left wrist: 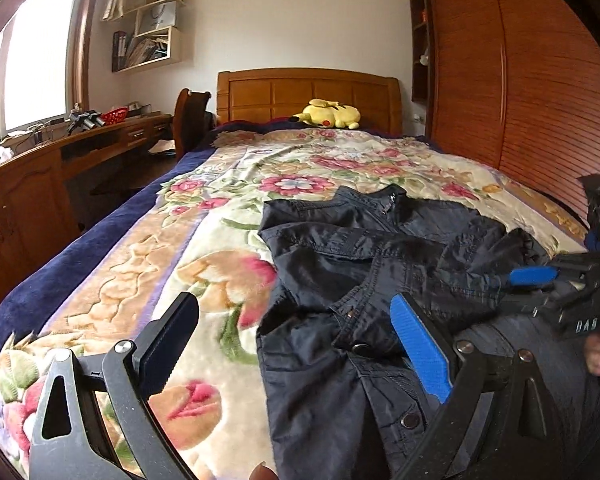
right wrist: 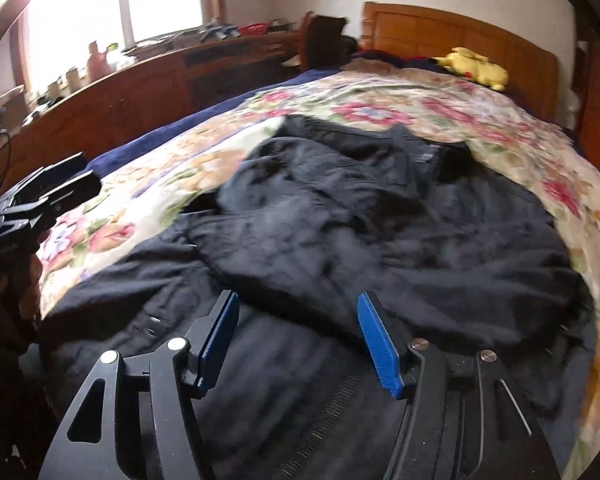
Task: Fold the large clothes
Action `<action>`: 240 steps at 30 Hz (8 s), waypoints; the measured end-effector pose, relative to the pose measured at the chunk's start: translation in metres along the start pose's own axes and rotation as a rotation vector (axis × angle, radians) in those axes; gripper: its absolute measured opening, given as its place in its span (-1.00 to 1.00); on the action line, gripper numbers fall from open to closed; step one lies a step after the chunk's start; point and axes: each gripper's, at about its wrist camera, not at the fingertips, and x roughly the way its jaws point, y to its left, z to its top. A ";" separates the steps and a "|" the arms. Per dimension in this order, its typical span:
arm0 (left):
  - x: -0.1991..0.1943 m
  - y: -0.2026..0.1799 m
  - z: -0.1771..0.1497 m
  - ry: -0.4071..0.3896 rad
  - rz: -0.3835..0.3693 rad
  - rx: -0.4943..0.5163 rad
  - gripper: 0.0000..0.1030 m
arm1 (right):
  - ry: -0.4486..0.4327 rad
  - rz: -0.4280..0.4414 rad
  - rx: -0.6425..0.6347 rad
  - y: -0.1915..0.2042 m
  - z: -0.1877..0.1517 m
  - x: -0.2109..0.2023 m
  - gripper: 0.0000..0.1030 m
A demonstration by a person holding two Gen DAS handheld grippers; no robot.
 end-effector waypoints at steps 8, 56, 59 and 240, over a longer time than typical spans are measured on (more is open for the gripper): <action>0.008 -0.018 -0.002 0.039 -0.045 0.033 0.88 | -0.005 -0.217 0.088 -0.056 -0.032 -0.010 0.24; 0.179 -0.103 0.032 0.451 -0.166 0.089 -0.08 | 0.040 -0.152 0.264 -0.122 -0.072 0.003 0.25; 0.172 -0.109 0.028 0.464 -0.183 0.112 -0.48 | 0.042 -0.156 0.265 -0.121 -0.072 0.004 0.25; -0.107 0.000 -0.145 0.227 -0.196 0.037 -0.63 | 0.103 -0.207 0.172 -0.075 -0.193 -0.162 -0.27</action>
